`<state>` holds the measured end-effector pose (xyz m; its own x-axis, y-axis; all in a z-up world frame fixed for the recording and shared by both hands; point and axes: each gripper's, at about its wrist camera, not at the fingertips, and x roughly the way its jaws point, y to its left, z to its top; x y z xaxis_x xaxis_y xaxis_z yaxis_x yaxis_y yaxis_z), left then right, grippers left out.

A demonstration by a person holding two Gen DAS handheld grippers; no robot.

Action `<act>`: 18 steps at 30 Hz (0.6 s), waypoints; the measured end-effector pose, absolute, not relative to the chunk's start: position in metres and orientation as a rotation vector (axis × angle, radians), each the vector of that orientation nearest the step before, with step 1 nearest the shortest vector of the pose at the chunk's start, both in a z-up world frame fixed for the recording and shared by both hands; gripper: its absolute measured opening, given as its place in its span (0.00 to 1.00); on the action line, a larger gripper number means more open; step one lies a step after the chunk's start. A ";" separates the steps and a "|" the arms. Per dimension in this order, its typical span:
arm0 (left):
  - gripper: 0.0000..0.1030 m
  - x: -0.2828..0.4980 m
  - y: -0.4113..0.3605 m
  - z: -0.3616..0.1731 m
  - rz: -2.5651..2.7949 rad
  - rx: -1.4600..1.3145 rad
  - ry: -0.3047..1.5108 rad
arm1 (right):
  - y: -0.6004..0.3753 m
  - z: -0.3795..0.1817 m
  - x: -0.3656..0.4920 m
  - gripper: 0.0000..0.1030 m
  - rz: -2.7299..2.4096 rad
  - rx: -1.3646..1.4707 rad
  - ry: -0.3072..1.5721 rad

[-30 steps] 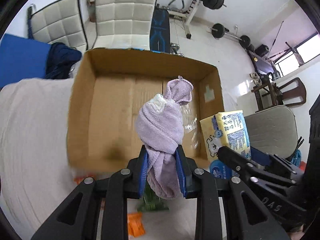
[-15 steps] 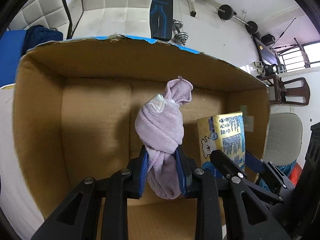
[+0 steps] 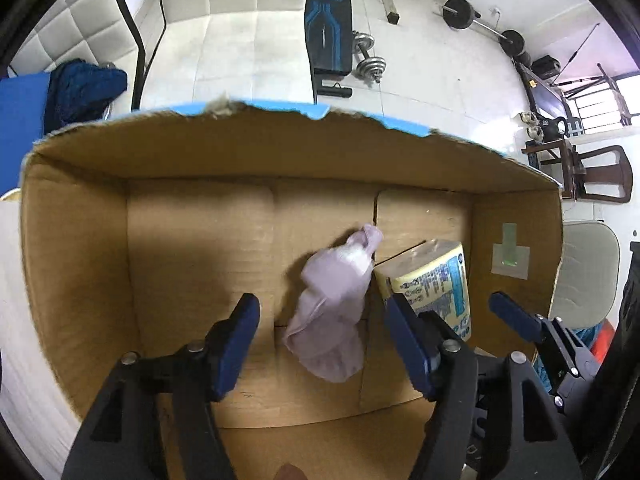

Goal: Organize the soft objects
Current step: 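Carry the cloth and carton into the box and open both tools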

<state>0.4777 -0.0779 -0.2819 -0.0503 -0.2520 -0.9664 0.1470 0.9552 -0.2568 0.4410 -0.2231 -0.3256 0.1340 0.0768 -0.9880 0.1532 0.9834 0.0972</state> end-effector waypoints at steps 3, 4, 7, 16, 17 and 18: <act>0.71 0.474 -0.073 -0.274 -0.315 -0.056 1.564 | -0.221 -0.317 0.435 0.82 -0.061 0.186 1.443; 0.80 0.471 -0.071 -0.268 -0.311 -0.050 1.548 | -0.220 -0.313 0.432 0.85 -0.062 0.184 1.443; 0.90 0.468 -0.061 -0.264 -0.306 -0.032 1.514 | -0.218 -0.306 0.419 0.99 -0.061 0.177 1.439; 1.00 0.422 -0.040 -0.233 -0.260 0.074 1.335 | -0.200 -0.288 0.369 1.00 -0.069 0.140 1.408; 1.00 0.415 -0.036 -0.229 -0.250 0.081 1.317 | -0.198 -0.284 0.361 1.00 -0.072 0.129 1.398; 1.00 0.409 -0.033 -0.224 -0.242 0.088 1.300 | -0.196 -0.281 0.355 1.00 -0.074 0.120 1.390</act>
